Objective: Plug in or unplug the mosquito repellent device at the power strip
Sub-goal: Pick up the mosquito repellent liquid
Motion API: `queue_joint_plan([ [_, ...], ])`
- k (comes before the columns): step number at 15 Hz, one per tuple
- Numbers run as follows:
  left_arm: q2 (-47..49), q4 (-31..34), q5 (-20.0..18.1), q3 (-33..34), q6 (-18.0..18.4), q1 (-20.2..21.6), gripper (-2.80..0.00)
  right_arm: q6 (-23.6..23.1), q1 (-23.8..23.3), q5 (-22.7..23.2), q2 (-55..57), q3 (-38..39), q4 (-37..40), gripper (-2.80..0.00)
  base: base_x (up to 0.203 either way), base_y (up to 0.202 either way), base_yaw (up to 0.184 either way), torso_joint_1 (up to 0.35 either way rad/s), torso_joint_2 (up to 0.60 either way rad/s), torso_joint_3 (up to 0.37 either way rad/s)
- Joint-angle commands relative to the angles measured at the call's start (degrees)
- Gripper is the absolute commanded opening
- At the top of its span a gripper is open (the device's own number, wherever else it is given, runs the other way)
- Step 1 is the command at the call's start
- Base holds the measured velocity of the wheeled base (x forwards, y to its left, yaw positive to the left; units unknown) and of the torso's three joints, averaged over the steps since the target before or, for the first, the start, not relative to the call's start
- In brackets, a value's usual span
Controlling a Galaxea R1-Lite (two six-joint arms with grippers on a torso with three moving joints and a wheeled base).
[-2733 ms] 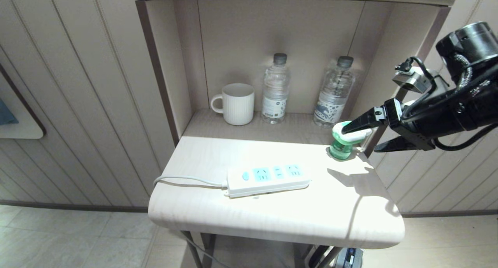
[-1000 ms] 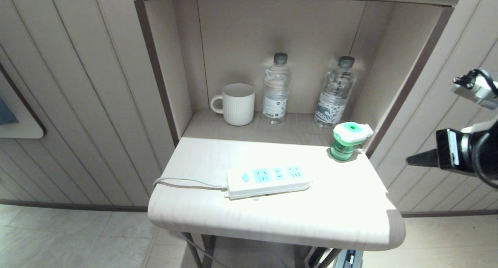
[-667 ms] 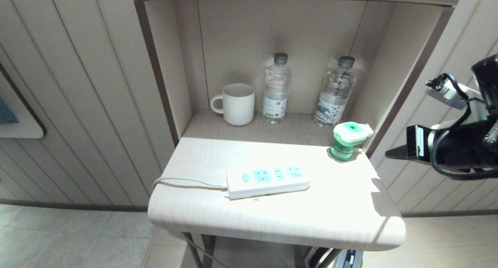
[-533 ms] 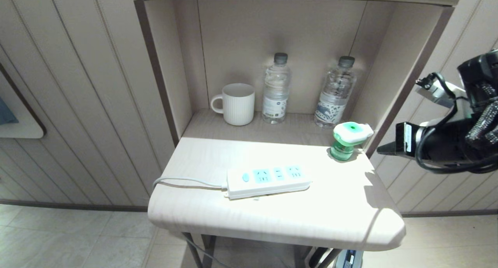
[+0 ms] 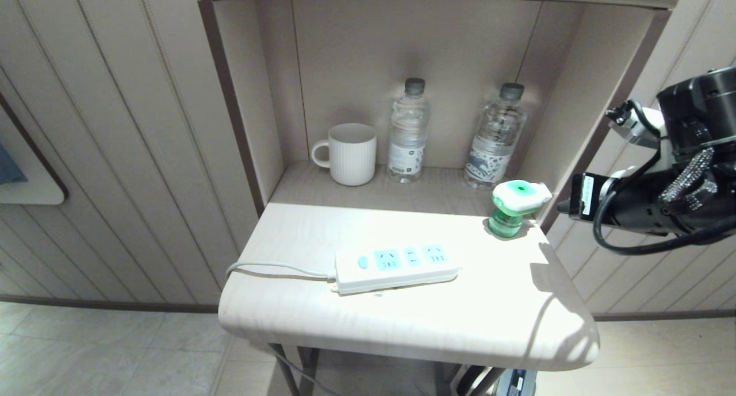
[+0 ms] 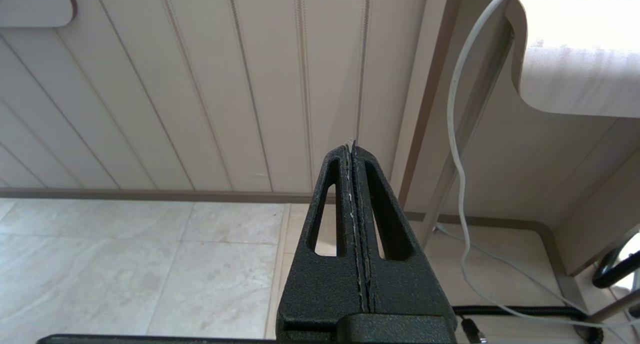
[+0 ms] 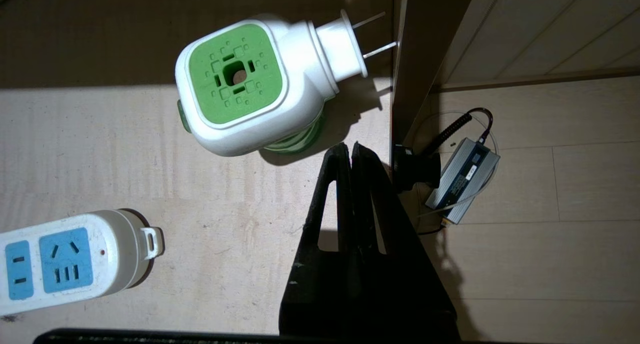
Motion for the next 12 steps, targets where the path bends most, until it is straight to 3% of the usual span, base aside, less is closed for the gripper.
queue_joint_plan([
  [1, 0.0, 0.0, 0.0, 0.0, 0.0, 0.0, -2.8, 0.1, 0.1, -0.3, -0.2, 0.2, 0.0, -2.8, 0.0, 0.0, 0.0, 0.0, 0.0, 0.0],
  [5, 0.0, 0.0, 0.0, 0.0, 0.0, 0.0, -2.8, 0.0, 0.1, -1.8, 1.4, 0.5, -2.0, -2.8, 0.0, 0.0, 0.0, 0.0, 0.0, 0.0],
  [8, 0.0, 0.0, 0.0, 0.0, 0.0, 0.0, -2.8, -0.4, 0.9, -6.5, 3.5, 1.3, -7.2, -2.8, 0.0, 0.0, 0.0, 0.0, 0.0, 0.0],
  [12, 0.0, 0.0, 0.0, 0.0, 0.0, 0.0, -2.8, -0.4, 2.4, -6.8, 4.2, 1.2, -8.4, -2.8, 0.0, 0.0, 0.0, 0.0, 0.0, 0.0],
])
